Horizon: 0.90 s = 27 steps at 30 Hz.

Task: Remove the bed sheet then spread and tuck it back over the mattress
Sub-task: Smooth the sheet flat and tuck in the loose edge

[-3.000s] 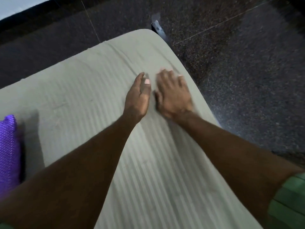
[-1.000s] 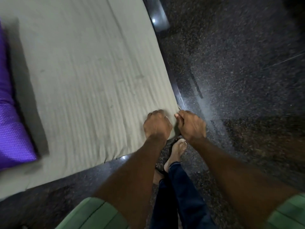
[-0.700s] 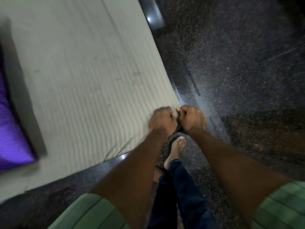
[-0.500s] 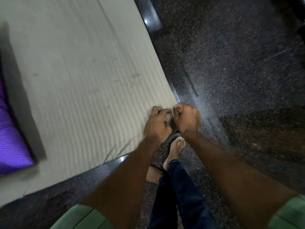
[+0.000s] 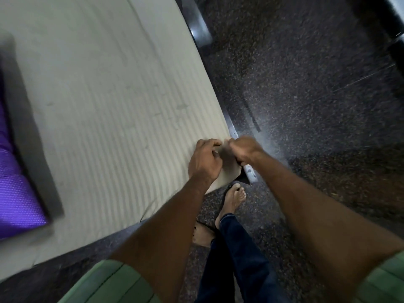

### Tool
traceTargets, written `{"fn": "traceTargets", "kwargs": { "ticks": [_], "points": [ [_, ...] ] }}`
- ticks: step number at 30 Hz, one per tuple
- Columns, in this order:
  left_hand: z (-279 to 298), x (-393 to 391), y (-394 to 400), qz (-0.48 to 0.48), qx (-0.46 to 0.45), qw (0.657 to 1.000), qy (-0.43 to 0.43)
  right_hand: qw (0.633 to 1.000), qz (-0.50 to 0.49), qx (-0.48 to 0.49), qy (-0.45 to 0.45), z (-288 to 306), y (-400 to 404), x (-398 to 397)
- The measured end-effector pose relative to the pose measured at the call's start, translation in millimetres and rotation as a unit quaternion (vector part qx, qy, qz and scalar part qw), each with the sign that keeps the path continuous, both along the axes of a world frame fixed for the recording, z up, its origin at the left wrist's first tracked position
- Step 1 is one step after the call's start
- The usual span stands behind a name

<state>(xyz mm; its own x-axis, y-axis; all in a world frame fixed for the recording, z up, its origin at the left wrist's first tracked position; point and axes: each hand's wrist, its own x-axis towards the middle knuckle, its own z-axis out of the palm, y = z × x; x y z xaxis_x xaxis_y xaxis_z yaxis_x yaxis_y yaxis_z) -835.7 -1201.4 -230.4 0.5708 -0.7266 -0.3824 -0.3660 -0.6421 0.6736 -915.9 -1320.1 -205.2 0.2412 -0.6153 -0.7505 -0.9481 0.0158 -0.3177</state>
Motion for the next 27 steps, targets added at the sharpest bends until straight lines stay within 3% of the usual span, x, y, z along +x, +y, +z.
{"fn": "traceTargets", "kwargs": {
  "ticks": [3, 4, 7, 11, 15, 20, 24, 27],
  "points": [
    [4.5, 12.6, -7.0, -0.001, -0.003, 1.000, 0.005, 0.981, 0.049, -0.184, 0.024, -3.0, -23.2, -1.9],
    [5.4, 18.9, -9.5, 0.000, -0.003, 1.000, 0.003, 0.979, 0.046, -0.200, -0.004, -5.6, -25.9, 4.5],
    [3.9, 37.6, -20.3, 0.022, -0.005, 1.000, -0.009, 0.982, -0.021, -0.150, -0.114, -23.8, -28.9, 31.4],
    [-0.5, 58.5, -42.2, 0.062, -0.008, 0.998, -0.030, 0.979, -0.073, -0.133, -0.139, -45.6, -42.2, 45.2],
    [-8.6, 72.3, -59.2, 0.085, 0.005, 0.995, -0.047, 0.982, -0.031, -0.082, -0.169, -55.2, -58.0, 42.9],
    [-6.6, 65.6, -97.3, 0.162, 0.062, 0.968, -0.182, 0.985, 0.077, -0.064, -0.139, -52.4, -78.4, 47.8],
    [-12.3, 70.3, -133.6, 0.290, 0.138, 0.939, -0.126, 0.977, 0.161, -0.051, -0.132, -47.0, -86.9, 51.9],
    [-14.7, 79.0, -159.6, 0.344, 0.183, 0.916, -0.098, 0.982, 0.119, -0.022, -0.144, -49.6, -99.8, 60.7]
  ]
}}
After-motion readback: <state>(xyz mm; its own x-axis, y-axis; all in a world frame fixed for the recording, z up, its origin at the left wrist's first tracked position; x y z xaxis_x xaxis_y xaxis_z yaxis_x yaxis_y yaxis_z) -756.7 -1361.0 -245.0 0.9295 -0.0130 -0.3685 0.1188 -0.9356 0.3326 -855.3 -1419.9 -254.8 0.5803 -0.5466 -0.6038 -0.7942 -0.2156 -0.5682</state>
